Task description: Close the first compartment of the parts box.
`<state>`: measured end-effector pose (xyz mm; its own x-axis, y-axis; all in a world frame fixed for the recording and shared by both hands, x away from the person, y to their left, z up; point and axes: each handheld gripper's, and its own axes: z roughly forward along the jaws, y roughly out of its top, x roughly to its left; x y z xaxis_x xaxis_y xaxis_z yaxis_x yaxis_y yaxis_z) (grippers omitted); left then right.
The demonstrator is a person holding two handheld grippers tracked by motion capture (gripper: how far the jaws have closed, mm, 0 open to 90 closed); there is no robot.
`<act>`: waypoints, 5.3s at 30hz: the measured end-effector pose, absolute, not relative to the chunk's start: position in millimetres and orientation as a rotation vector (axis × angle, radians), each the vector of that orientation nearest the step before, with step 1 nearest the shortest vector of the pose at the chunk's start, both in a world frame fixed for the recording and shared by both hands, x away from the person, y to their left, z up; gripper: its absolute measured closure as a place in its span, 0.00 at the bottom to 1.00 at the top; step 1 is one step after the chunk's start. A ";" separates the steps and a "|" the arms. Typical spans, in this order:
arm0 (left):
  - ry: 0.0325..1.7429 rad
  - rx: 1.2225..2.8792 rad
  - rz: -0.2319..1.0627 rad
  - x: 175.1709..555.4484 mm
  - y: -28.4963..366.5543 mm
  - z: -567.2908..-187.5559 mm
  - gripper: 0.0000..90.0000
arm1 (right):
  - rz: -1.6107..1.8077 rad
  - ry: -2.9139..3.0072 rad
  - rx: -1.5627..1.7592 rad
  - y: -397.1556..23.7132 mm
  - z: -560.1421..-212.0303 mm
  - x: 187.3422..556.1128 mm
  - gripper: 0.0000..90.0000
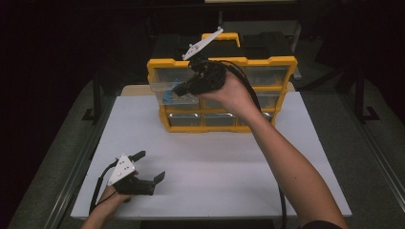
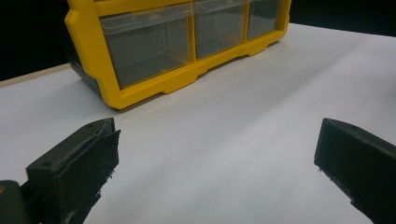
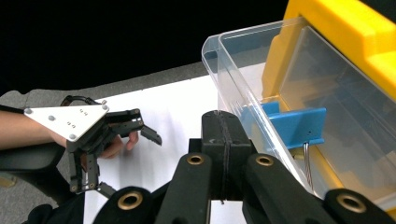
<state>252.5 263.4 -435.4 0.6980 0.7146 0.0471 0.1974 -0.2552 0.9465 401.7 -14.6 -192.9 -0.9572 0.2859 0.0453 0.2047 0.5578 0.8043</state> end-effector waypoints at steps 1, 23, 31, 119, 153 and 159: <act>0.721 1.798 0.583 252.7 263.4 -435.6 0.00 | 1.373 2.693 0.431 -14.3 -192.9 402.4 0.99; 0.725 1.799 0.578 252.0 263.5 -435.5 0.00 | 1.384 2.648 0.495 -9.8 -191.1 422.3 0.99; 0.732 1.800 0.578 252.5 262.3 -434.8 0.00 | 1.373 2.628 0.518 -7.7 -190.8 430.7 0.99; 0.727 1.809 0.579 252.4 263.5 -436.4 0.00 | 1.452 2.335 0.787 -122.7 -338.9 344.8 0.00; 0.724 1.804 0.567 251.2 261.0 -437.4 0.00 | 1.465 2.168 1.009 -214.1 -423.4 279.8 0.00; 0.720 1.810 0.566 251.3 260.9 -438.3 0.00 | 1.475 2.148 1.017 -224.4 -430.4 271.7 0.00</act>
